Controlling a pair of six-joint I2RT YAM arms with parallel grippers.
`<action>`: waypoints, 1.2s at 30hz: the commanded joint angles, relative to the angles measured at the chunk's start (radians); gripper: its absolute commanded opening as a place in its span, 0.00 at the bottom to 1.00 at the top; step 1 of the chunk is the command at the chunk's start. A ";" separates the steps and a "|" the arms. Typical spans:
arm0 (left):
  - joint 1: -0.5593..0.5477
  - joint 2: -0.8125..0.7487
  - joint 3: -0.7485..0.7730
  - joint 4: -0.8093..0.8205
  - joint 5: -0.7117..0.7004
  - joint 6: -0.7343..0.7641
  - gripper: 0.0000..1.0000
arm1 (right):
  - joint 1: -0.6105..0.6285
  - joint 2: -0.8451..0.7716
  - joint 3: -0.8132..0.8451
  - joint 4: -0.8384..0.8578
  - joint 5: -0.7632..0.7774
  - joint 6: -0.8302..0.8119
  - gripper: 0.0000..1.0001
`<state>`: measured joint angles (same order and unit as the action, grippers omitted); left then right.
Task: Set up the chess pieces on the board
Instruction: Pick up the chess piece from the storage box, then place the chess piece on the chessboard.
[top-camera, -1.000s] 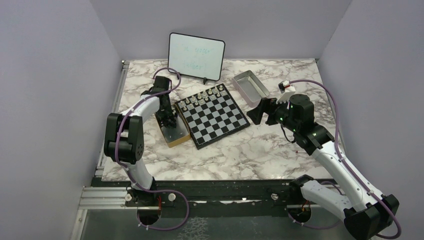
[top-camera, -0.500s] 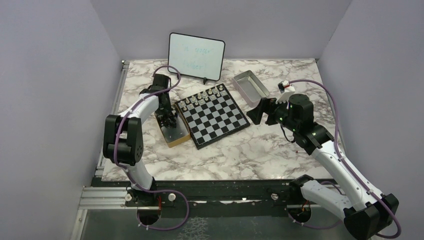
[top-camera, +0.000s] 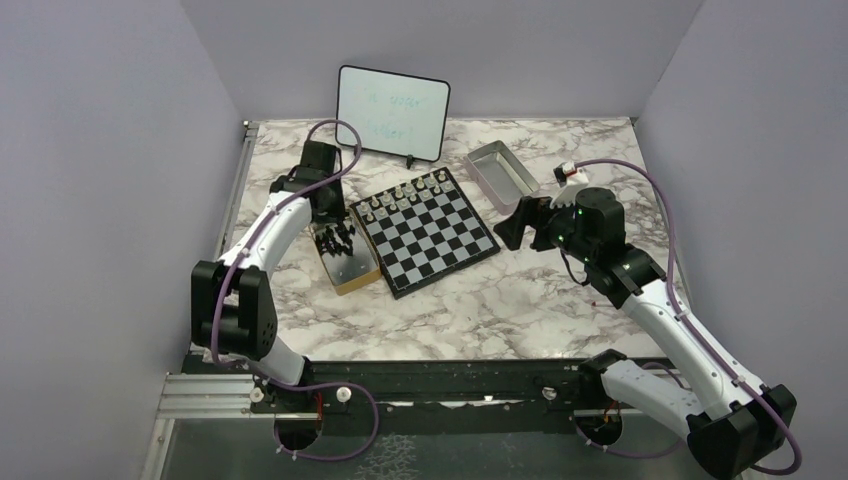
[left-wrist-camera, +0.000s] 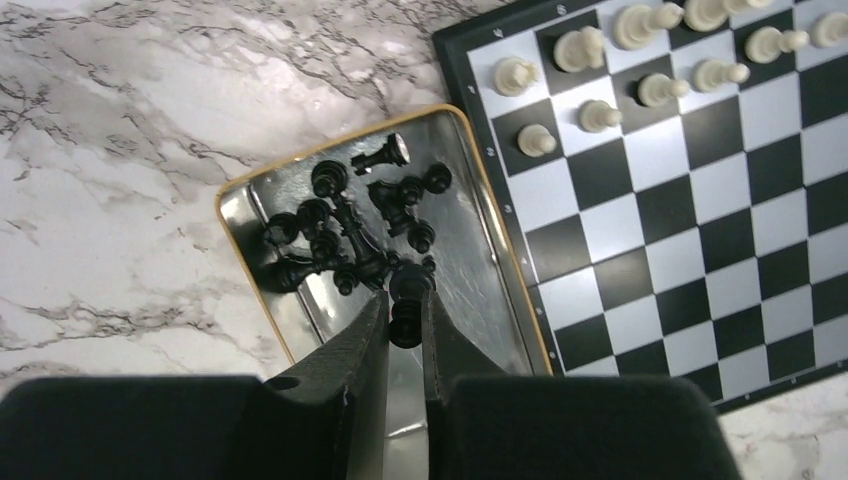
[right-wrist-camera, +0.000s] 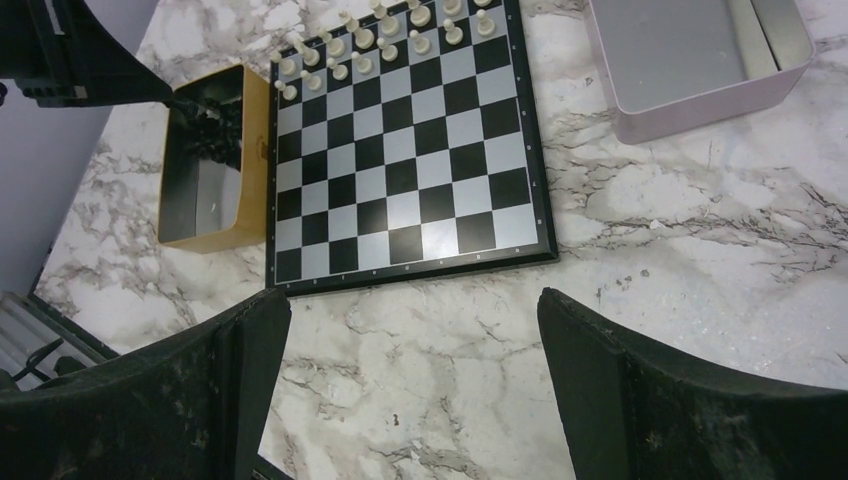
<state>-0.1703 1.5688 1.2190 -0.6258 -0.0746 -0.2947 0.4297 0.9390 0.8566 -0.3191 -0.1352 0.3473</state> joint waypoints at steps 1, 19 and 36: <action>-0.066 -0.079 0.038 -0.043 0.043 0.027 0.11 | -0.008 -0.002 -0.006 -0.025 0.038 -0.009 1.00; -0.494 -0.051 0.077 -0.059 -0.145 -0.061 0.10 | -0.008 -0.072 -0.002 -0.091 0.095 -0.013 0.99; -0.696 0.213 0.181 0.054 -0.230 -0.118 0.10 | -0.008 -0.092 -0.007 -0.102 0.129 -0.027 1.00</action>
<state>-0.8333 1.7237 1.3396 -0.6041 -0.2569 -0.3904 0.4297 0.8635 0.8555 -0.4057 -0.0376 0.3420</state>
